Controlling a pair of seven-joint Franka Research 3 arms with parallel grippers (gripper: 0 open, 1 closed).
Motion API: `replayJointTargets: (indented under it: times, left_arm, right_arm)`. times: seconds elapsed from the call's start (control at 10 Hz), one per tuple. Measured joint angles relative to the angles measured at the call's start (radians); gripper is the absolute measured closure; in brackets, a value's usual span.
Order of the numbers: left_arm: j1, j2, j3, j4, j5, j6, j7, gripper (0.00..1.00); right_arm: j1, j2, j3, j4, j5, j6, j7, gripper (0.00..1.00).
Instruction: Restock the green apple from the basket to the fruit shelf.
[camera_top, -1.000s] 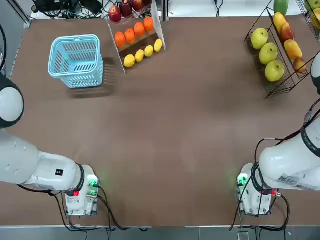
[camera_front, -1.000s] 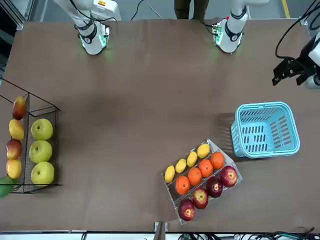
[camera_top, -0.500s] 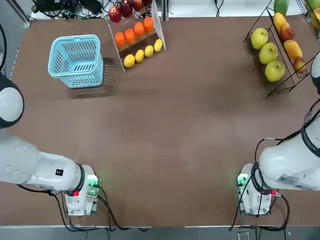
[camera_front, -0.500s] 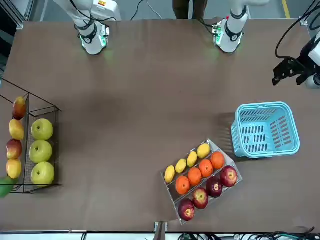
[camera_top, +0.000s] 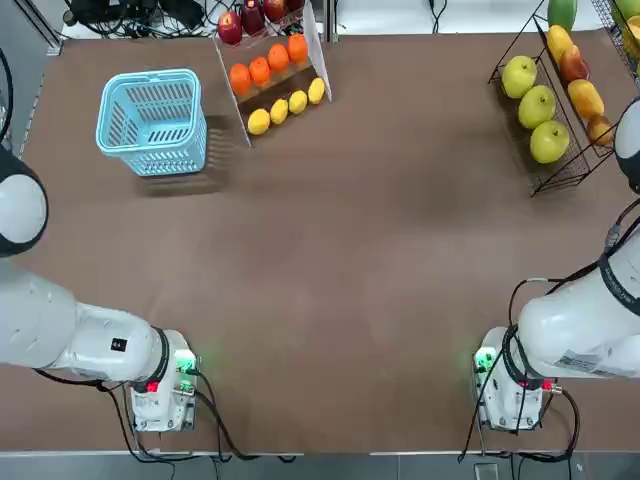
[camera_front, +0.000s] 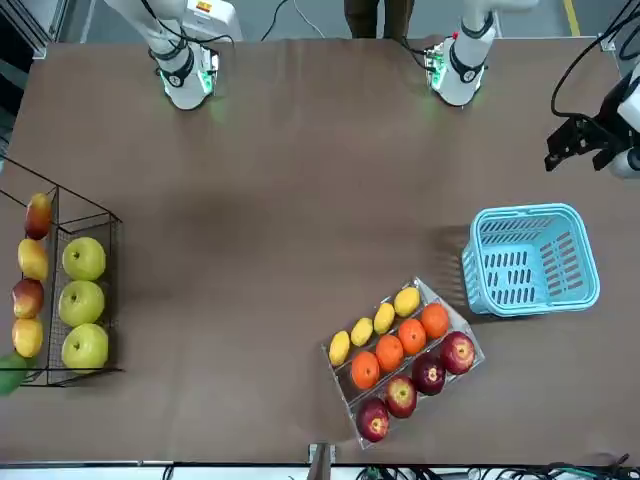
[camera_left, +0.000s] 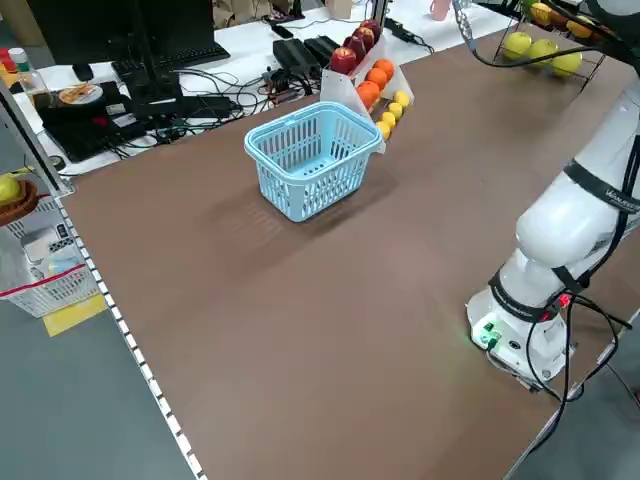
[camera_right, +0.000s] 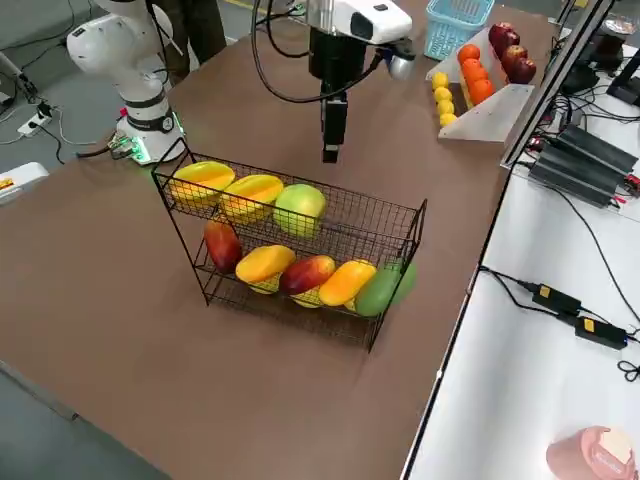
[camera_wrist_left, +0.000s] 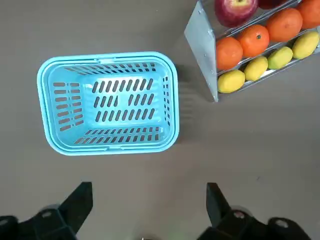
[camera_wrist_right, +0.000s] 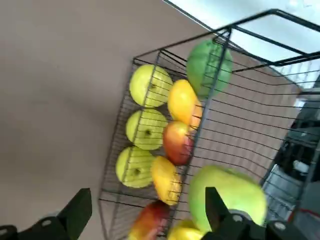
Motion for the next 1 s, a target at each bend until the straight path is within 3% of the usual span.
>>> replayJointTargets:
  times: [0.3,0.6,0.8,1.0]
  left_arm:
    - [0.001,0.000,0.001,0.000,0.000,0.000,0.000,0.00]
    - [0.002,0.000,0.002,0.000,0.000,0.000,0.000,0.00]
    - [0.002,0.000,0.002,0.000,0.000,0.000,0.000,0.00]
    - [0.002,0.000,0.002,0.000,0.000,0.000,0.000,0.00]
  right_arm:
    - [0.031,-0.014,0.000,-0.003,0.073,-0.032,0.222,0.00]
    - [0.115,-0.064,0.008,-0.005,0.106,-0.128,0.555,0.00]
    - [0.154,-0.131,0.016,-0.014,0.119,-0.201,0.640,0.00]
    - [0.162,-0.207,0.017,-0.077,0.129,-0.223,0.654,0.00]
